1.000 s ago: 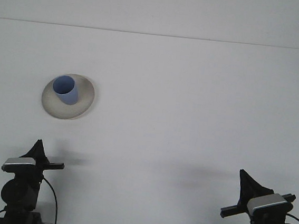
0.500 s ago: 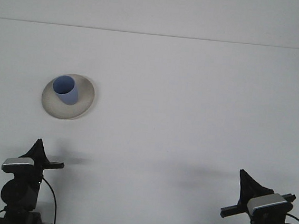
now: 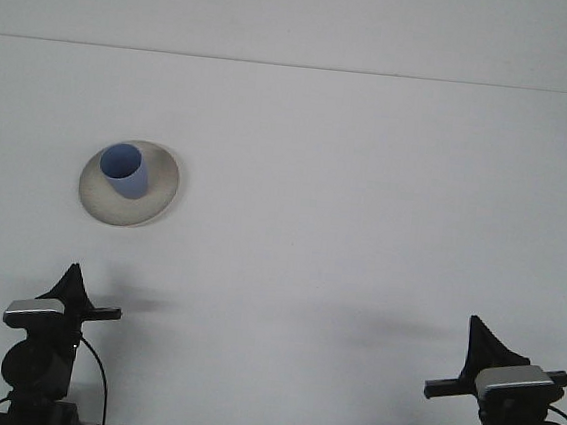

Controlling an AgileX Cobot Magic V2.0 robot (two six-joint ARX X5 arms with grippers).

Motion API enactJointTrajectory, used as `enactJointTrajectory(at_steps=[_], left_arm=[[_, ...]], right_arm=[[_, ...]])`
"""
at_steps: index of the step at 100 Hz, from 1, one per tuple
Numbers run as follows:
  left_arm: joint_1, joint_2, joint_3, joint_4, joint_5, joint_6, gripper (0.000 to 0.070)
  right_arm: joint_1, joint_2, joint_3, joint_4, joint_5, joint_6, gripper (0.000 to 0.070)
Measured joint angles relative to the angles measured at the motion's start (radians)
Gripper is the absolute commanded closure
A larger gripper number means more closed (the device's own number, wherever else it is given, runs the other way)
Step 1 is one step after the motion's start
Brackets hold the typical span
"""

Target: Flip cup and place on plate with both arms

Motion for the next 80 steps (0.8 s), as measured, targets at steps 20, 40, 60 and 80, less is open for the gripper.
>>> enactJointTrajectory(at_steps=[20, 40, 60, 80], left_arm=[[0.0, 0.0, 0.0, 0.0, 0.0, 0.0, 0.0685], [0.0, 0.0, 0.0, 0.0, 0.0, 0.0, 0.0685], [0.0, 0.0, 0.0, 0.0, 0.0, 0.0, 0.0685], [0.0, 0.0, 0.0, 0.0, 0.0, 0.0, 0.0685]], right_arm=[[-0.367, -0.083, -0.28, 0.333, -0.252, -0.06, 0.0693], [-0.642, -0.135, -0.528, 0.535, -0.562, -0.047, 0.0693], [-0.693, -0.188, -0.628, 0.561, -0.569, -0.039, 0.0693], [-0.695, -0.187, -0.674, 0.559, -0.569, -0.017, 0.0693]])
